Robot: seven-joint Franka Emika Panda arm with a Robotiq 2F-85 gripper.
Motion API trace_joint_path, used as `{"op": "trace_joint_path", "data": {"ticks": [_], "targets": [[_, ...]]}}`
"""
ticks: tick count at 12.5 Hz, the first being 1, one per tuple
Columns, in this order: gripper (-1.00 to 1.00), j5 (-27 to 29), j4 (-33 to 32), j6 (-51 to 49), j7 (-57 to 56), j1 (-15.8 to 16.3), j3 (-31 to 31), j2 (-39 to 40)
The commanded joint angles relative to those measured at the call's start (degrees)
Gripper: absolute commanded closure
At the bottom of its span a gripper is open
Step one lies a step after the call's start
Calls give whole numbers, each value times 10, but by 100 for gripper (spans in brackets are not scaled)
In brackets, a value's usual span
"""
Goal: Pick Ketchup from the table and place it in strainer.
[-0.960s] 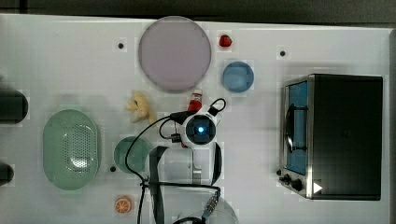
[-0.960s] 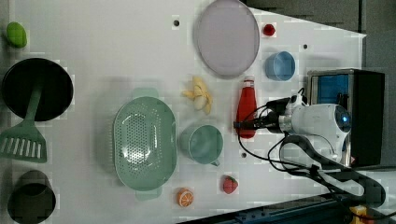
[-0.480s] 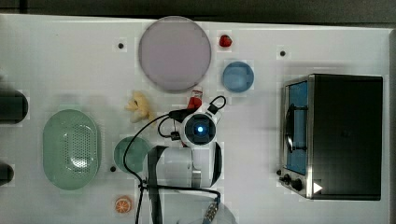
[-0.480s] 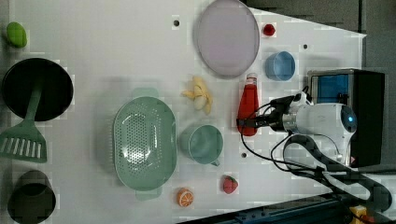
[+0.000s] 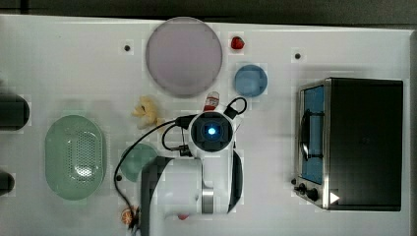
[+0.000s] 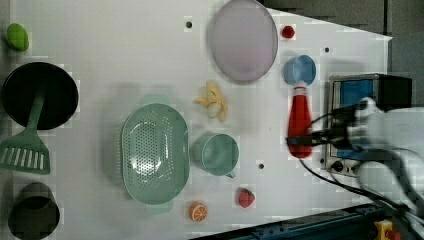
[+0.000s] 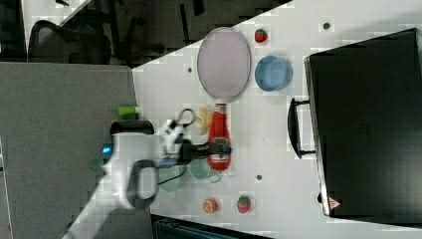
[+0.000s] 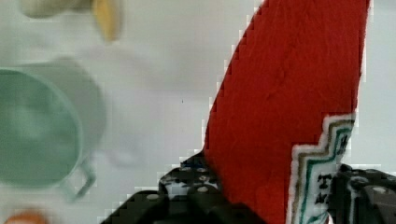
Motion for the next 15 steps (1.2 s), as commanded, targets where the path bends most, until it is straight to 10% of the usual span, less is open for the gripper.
{"op": "trace_joint_path", "data": {"ticks": [1, 15], "targets": [[-20, -2, 47, -83, 53, 10, 20, -68], [-20, 12, 132, -7, 432, 52, 292, 40]]}}
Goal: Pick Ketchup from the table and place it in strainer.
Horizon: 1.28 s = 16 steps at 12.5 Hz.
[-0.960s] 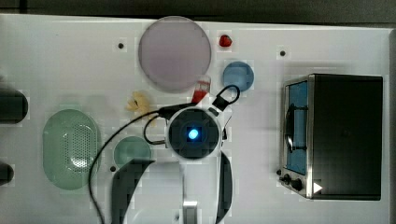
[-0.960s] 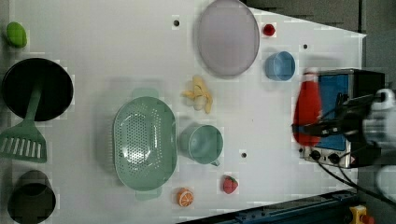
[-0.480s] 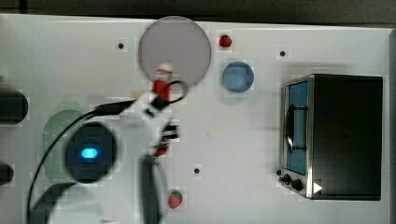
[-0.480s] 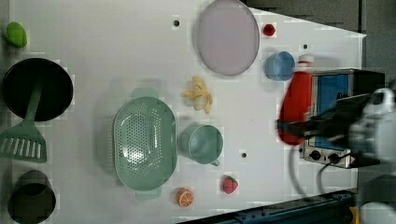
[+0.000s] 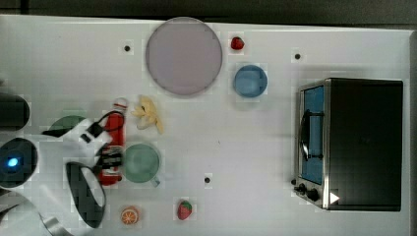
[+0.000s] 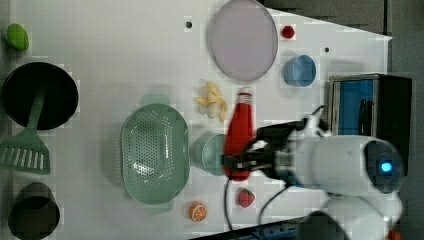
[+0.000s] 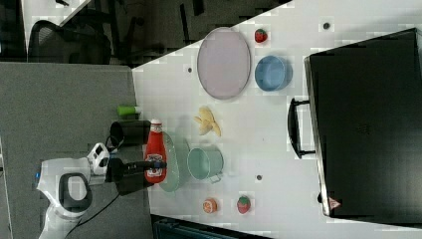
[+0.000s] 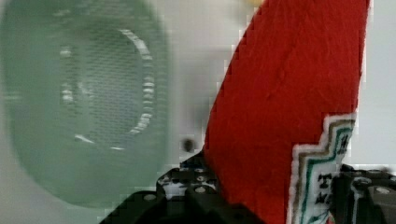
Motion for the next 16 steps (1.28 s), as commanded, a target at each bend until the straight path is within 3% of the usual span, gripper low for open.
{"op": "trace_joint_path", "data": {"ticks": [1, 4, 9, 10, 13, 14, 16], "targets": [[-20, 3, 29, 62, 115, 1, 38, 30], [-20, 1, 29, 115, 202, 11, 73, 90], [-20, -11, 28, 207, 247, 40, 72, 178], [-26, -18, 28, 219, 247, 42, 70, 193], [-88, -49, 27, 223, 247, 44, 58, 216], [-100, -49, 29, 225, 247, 44, 58, 215], [-100, -48, 34, 224, 250, 42, 58, 201]]}}
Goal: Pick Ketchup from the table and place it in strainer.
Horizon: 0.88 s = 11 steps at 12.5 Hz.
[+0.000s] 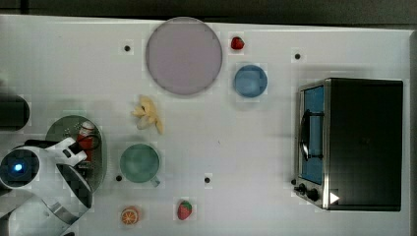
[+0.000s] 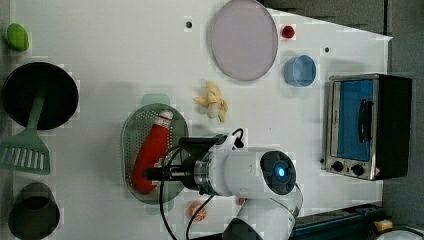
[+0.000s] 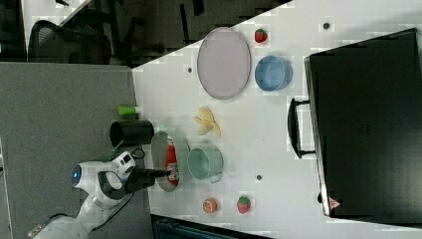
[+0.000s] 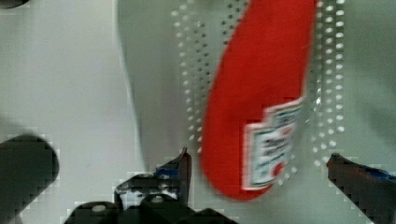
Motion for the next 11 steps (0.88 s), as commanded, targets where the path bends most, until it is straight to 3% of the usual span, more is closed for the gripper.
{"op": "trace_joint_path", "data": {"ticks": [1, 3, 7, 11], "targets": [[-100, -3, 21, 6, 31, -9, 0, -36], [-100, 0, 23, -11, 35, -30, -4, -71], [-100, 2, 35, -109, 35, -102, -26, -173], [-100, 3, 63, -226, 34, -159, -98, -261]]}}
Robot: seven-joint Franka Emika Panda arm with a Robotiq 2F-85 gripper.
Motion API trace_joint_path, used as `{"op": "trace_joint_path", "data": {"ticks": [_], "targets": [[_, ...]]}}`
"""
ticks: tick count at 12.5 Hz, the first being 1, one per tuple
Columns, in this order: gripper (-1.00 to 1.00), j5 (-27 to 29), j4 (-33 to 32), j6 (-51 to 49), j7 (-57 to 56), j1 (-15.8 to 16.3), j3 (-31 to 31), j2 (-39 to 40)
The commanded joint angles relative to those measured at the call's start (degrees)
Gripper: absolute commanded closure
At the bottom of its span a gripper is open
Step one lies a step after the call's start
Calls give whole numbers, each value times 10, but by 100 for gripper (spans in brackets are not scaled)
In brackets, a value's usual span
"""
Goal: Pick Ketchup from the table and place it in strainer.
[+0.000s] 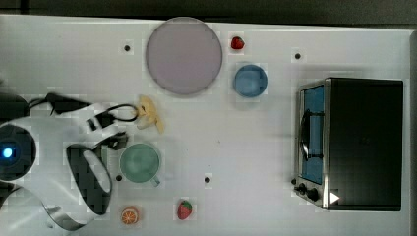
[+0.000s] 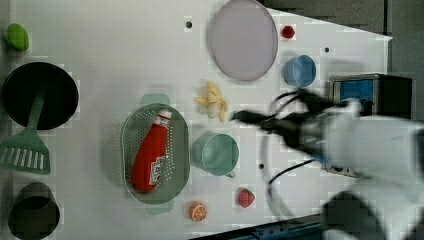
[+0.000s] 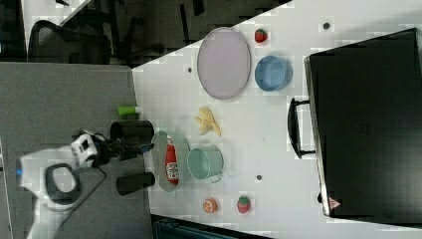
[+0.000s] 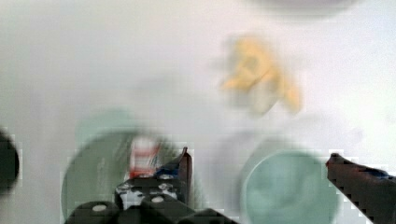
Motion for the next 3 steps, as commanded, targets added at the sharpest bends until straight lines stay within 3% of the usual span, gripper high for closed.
{"op": "trace_joint_path", "data": {"ticks": [1, 3], "targets": [[-100, 4, 34, -78, 27, -63, -73, -41], [-100, 5, 71, -143, 22, -70, -131, -58]]}}
